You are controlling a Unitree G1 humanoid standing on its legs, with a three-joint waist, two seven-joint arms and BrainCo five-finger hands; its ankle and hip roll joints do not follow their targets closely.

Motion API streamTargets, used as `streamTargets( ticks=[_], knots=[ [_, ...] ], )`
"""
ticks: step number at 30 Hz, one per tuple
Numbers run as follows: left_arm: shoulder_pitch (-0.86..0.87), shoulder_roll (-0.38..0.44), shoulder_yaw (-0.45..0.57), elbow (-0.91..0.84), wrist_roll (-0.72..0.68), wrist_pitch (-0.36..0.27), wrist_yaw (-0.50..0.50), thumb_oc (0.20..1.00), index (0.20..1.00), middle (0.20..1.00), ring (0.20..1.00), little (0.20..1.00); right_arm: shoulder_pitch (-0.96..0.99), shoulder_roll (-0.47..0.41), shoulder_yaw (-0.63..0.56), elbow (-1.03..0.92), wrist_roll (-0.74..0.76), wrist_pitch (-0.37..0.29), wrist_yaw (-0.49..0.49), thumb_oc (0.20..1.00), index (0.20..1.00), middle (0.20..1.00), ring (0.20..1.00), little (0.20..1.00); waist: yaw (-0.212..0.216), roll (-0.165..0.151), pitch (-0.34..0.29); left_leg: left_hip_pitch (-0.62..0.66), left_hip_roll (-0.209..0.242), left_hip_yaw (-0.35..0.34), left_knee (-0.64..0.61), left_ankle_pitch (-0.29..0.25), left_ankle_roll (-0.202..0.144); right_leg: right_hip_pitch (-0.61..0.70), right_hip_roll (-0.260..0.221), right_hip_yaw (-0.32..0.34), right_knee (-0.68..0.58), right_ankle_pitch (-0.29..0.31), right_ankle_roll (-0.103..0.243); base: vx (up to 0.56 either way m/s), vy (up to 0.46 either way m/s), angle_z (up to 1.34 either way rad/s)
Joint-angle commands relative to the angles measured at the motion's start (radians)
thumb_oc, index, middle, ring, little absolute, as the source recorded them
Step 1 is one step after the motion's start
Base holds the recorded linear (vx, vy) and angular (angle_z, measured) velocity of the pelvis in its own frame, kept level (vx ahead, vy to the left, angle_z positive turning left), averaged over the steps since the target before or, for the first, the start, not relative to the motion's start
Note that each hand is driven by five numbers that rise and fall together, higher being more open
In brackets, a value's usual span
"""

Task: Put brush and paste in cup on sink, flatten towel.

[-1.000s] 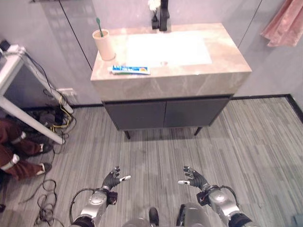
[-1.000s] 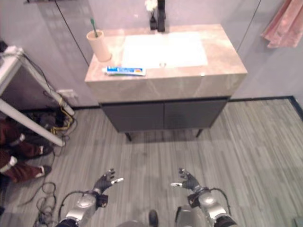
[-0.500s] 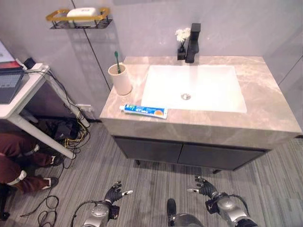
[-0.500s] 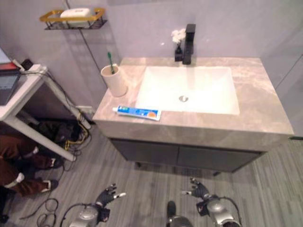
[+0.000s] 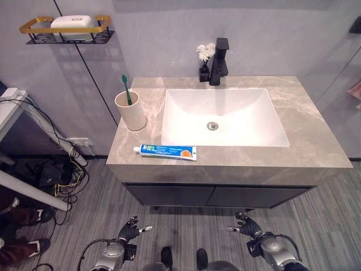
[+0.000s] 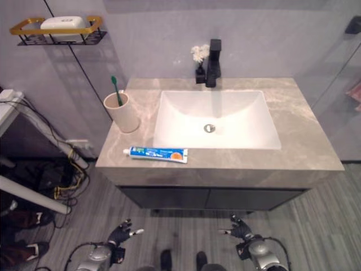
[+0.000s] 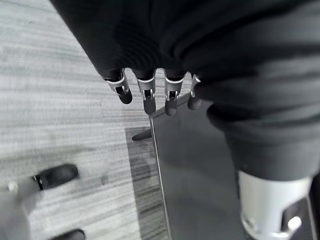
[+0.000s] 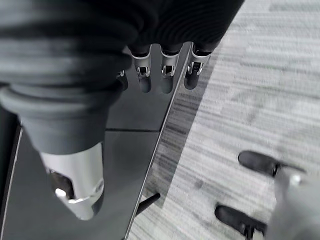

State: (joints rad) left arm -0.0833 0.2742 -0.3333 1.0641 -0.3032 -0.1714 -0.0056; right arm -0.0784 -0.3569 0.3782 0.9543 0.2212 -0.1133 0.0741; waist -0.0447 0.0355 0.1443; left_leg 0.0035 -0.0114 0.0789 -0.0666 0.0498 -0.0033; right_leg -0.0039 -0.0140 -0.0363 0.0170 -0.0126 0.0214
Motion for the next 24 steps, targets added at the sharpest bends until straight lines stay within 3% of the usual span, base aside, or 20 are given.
streamTargets(
  ticks=[1,3,5,7,11,12,15,18,19,24],
  knots=[
    [-0.015,0.04,-0.028,0.015,0.079,-0.041,0.006,1.0,1.0,1.0,1.0,1.0,-0.035,-0.007,0.036,-0.034,-0.023,-0.041,0.024,1.0,1.0,1.0,1.0,1.0,0.021,-0.026,-0.004,-0.003,-0.012,0.016,0.083,-0.078,0.001,-0.097,-0.095,-0.01,0.049,0.126,0.114,-0.08,0.319,-0.25],
    [-0.014,0.04,-0.026,0.046,0.093,-0.043,0.007,1.0,1.0,1.0,1.0,1.0,-0.043,-0.005,0.044,-0.007,-0.047,-0.041,0.025,1.0,1.0,1.0,1.0,1.0,0.024,-0.031,0.006,-0.007,-0.018,0.032,0.076,-0.076,0.008,-0.116,-0.102,-0.002,0.046,0.15,0.127,-0.1,0.198,-0.61],
    [-0.008,0.081,-0.043,0.045,0.18,-0.054,0.009,1.0,1.0,1.0,1.0,1.0,-0.067,-0.005,0.06,0.094,-0.1,-0.032,0.029,1.0,1.0,1.0,1.0,1.0,0.053,-0.032,0.017,-0.019,-0.011,0.055,0.087,-0.08,0.012,-0.132,-0.134,-0.078,0.071,0.149,0.14,-0.11,0.07,-0.57],
    [0.008,0.121,-0.035,-0.008,0.193,-0.064,0.006,1.0,1.0,1.0,1.0,1.0,-0.084,-0.003,0.028,0.246,-0.101,-0.022,0.033,1.0,1.0,1.0,1.0,1.0,0.064,-0.034,0.012,-0.027,-0.005,0.025,0.094,-0.081,0.005,-0.115,-0.154,-0.045,0.051,0.154,0.145,-0.02,-0.096,-0.33],
    [0.076,0.163,-0.022,-0.134,0.207,-0.081,-0.008,1.0,1.0,1.0,1.0,1.0,-0.089,-0.008,-0.047,0.435,-0.129,-0.002,0.002,1.0,1.0,1.0,1.0,1.0,0.116,-0.038,-0.021,-0.025,-0.005,-0.008,0.065,-0.07,-0.009,-0.06,-0.173,-0.093,-0.04,0.164,0.143,0.04,-0.112,0.37],
    [0.149,0.218,-0.029,-0.281,0.249,-0.092,-0.043,1.0,1.0,1.0,1.0,1.0,-0.074,-0.022,-0.079,0.463,-0.151,-0.001,-0.003,1.0,1.0,1.0,1.0,1.0,0.134,-0.031,-0.034,-0.01,0.0,-0.016,0.043,-0.063,-0.018,-0.029,-0.173,-0.13,-0.071,0.167,0.147,0.09,-0.128,0.45],
    [0.205,0.35,-0.064,-0.455,0.369,-0.12,-0.09,1.0,1.0,1.0,1.0,1.0,-0.052,-0.034,-0.107,0.46,-0.146,-0.008,0.002,1.0,1.0,1.0,1.0,1.0,0.138,-0.022,-0.041,0.008,0.009,-0.028,0.01,-0.049,-0.031,-0.001,-0.171,-0.154,-0.092,0.162,0.149,0.06,-0.089,0.49],
    [0.263,0.452,-0.018,-0.61,0.383,-0.136,-0.124,1.0,1.0,1.0,1.0,1.0,-0.041,-0.038,-0.103,0.45,-0.162,-0.007,0.015,1.0,1.0,1.0,1.0,1.0,0.15,-0.008,-0.047,0.015,0.015,-0.04,-0.012,-0.038,-0.041,0.011,-0.171,-0.177,-0.104,0.154,0.148,0.04,-0.067,0.2],
    [0.287,0.533,0.01,-0.71,0.396,-0.153,-0.139,1.0,1.0,1.0,1.0,1.0,-0.043,-0.042,-0.079,0.439,-0.198,-0.007,0.02,1.0,1.0,1.0,1.0,1.0,0.158,0.001,-0.051,0.014,0.018,-0.047,-0.017,-0.035,-0.047,0.012,-0.175,-0.19,-0.104,0.149,0.15,0.02,-0.056,0.07],
    [0.341,0.644,0.097,-0.901,0.381,-0.177,-0.147,1.0,1.0,1.0,1.0,1.0,-0.051,-0.045,-0.062,0.423,-0.215,-0.008,0.026,1.0,1.0,1.0,1.0,1.0,0.171,0.021,-0.057,0.006,0.019,-0.055,-0.021,-0.031,-0.055,0.007,-0.182,-0.202,-0.104,0.145,0.153,0.01,-0.016,0.08]
  ],
)
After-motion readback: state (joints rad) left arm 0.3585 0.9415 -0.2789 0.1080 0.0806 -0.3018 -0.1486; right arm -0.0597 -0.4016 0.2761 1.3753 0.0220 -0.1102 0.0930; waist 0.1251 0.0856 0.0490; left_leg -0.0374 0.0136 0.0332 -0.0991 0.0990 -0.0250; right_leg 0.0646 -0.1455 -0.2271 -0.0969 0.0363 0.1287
